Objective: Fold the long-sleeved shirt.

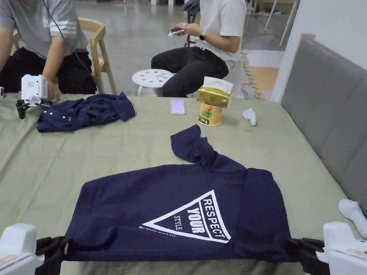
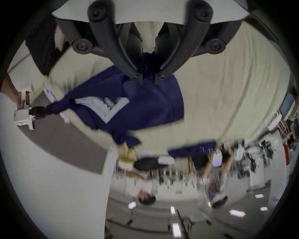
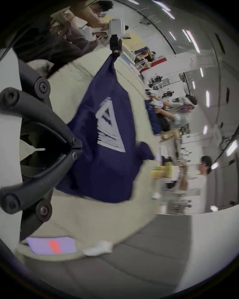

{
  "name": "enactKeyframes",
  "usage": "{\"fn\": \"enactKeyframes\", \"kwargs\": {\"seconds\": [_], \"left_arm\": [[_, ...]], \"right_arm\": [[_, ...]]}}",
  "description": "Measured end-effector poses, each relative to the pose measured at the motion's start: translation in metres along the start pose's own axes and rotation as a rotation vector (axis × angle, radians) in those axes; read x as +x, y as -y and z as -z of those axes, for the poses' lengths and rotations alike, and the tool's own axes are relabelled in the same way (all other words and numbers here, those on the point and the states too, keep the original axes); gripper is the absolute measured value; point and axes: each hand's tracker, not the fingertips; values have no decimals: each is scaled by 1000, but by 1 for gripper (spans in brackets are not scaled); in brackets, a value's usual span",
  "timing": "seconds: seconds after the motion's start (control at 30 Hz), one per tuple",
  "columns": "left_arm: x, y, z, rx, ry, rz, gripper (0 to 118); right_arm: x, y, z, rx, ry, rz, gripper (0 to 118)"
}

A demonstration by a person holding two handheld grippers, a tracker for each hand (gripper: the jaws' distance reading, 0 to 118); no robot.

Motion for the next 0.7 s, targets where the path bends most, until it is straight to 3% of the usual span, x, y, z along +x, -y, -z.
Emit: {"fn": "enactKeyframes", "kwargs": {"seconds": [0.17, 0.3, 0.4, 0.53, 0.7], "left_arm": [[5, 51, 16, -194, -20, 73, 15], [-2, 61, 24, -266, -15, 60, 14], [-8, 65, 19, -267, -43, 74, 14], [-25, 71, 23, -273, -33, -18, 14], [-13, 85, 33, -342, -55, 48, 14]], "right_arm": [[3, 66, 30, -250, 50, 63, 0], [7, 84, 46, -341, 11, 137, 0], [8, 82, 46, -368, -9, 140, 0], [4, 83, 45, -412, -18, 106, 0], [4, 90, 49, -441, -23, 123, 0]]}}
